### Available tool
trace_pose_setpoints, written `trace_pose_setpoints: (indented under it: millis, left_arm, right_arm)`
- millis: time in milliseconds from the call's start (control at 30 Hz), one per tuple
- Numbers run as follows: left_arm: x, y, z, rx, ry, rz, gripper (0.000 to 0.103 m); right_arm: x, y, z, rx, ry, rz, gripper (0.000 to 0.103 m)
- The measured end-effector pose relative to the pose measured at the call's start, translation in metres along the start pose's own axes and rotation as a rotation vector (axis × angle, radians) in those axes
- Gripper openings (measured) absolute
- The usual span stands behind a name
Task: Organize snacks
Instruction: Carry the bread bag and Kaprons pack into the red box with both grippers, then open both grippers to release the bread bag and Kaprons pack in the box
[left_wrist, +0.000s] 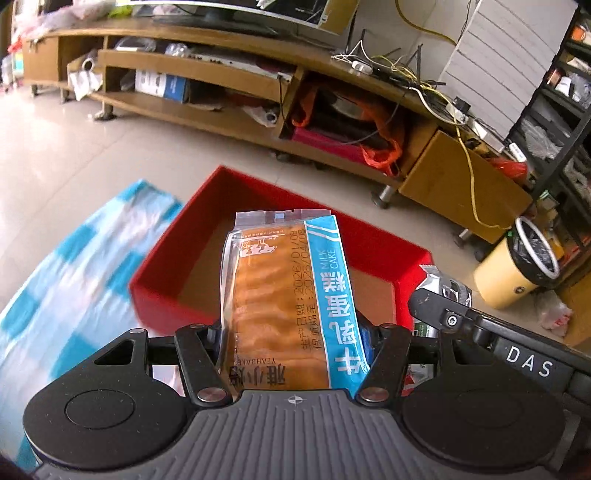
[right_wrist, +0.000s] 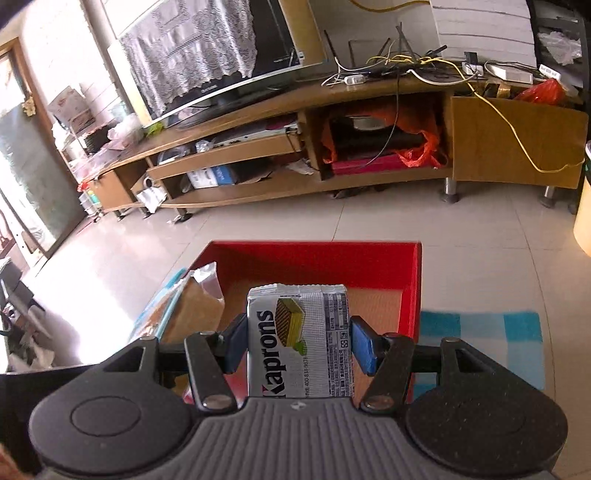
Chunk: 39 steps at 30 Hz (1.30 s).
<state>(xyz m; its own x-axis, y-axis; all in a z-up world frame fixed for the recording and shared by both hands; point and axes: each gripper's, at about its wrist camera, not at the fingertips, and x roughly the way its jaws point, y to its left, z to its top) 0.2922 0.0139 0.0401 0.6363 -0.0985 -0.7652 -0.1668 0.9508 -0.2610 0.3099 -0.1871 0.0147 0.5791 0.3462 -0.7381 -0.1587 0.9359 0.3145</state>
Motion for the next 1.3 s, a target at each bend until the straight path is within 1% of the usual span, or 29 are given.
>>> trace_pose_setpoints:
  millis: [33,133,300,367,433,500,567,633,667,700,800,833,933,1000,1067,1100,1133,1167,1200,1267,1300]
  left_arm:
    - [0.008,0.0,0.004,-0.001,-0.001,0.002,0.067]
    - [0.031,0.001,0.014,0.008,0.001,0.016,0.067]
    - [0.062,0.004,0.017,0.034,-0.006,0.069,0.068]
    - [0.071,0.006,0.015,0.039,-0.006,0.067,0.068]
    - [0.081,0.008,0.013,0.039,0.01,0.066,0.067]
    - [0.084,0.008,0.011,0.05,-0.007,0.073,0.067]
    - [0.085,0.007,0.011,0.069,-0.012,0.082,0.067]
    - [0.087,0.008,0.012,0.07,-0.012,0.094,0.071]
    - [0.087,0.009,0.011,0.073,-0.02,0.1,0.071]
    - [0.087,0.01,0.01,0.082,-0.032,0.111,0.072]
    - [0.084,0.014,0.01,0.088,-0.061,0.152,0.075]
    - [0.083,0.016,0.01,0.08,-0.066,0.145,0.074]
    - [0.082,0.017,0.011,0.075,-0.068,0.144,0.075]
    - [0.078,0.018,0.012,0.059,-0.086,0.141,0.076]
    - [0.076,0.019,0.013,0.054,-0.091,0.127,0.079]
    - [0.078,0.017,0.014,0.068,-0.081,0.128,0.08]
    - [0.083,0.013,0.013,0.11,-0.061,0.147,0.078]
    - [0.09,0.008,0.01,0.162,-0.045,0.185,0.077]
    - [0.096,0.004,0.004,0.21,-0.052,0.217,0.076]
    - [0.107,0.002,-0.004,0.235,-0.052,0.241,0.075]
    - [0.109,0.002,-0.005,0.22,-0.058,0.243,0.074]
  right_arm:
    - [0.015,-0.005,0.007,0.006,-0.003,0.0,0.058]
    - [0.03,-0.011,0.011,0.029,-0.004,0.015,0.058]
    - [0.071,-0.024,0.007,0.068,0.029,0.004,0.058]
    - [0.075,-0.026,0.006,0.066,0.033,-0.003,0.058]
    - [0.082,-0.027,0.005,0.054,0.045,-0.018,0.058]
    - [0.087,-0.026,0.003,0.042,0.053,-0.033,0.058]
    - [0.091,-0.025,0.002,0.025,0.049,-0.052,0.058]
    - [0.092,-0.023,0.002,0.006,0.052,-0.06,0.058]
    - [0.094,-0.021,0.002,-0.022,0.057,-0.082,0.058]
    - [0.094,-0.021,0.002,-0.022,0.057,-0.082,0.058]
    - [0.094,-0.017,-0.002,-0.086,0.058,-0.108,0.059]
    - [0.093,-0.016,-0.003,-0.096,0.063,-0.108,0.059]
    - [0.09,-0.018,-0.002,-0.084,0.061,-0.102,0.06]
    - [0.088,-0.02,-0.001,-0.084,0.059,-0.103,0.065]
    - [0.088,-0.021,-0.001,-0.097,0.061,-0.103,0.065]
    - [0.088,-0.021,-0.001,-0.102,0.061,-0.1,0.065]
    - [0.088,-0.021,-0.001,-0.104,0.064,-0.099,0.065]
    - [0.087,-0.021,-0.001,-0.102,0.065,-0.101,0.065]
    - [0.086,-0.02,-0.001,-0.101,0.06,-0.1,0.065]
    - [0.085,-0.019,-0.002,-0.111,0.056,-0.089,0.065]
    - [0.085,-0.019,-0.002,-0.117,0.054,-0.09,0.065]
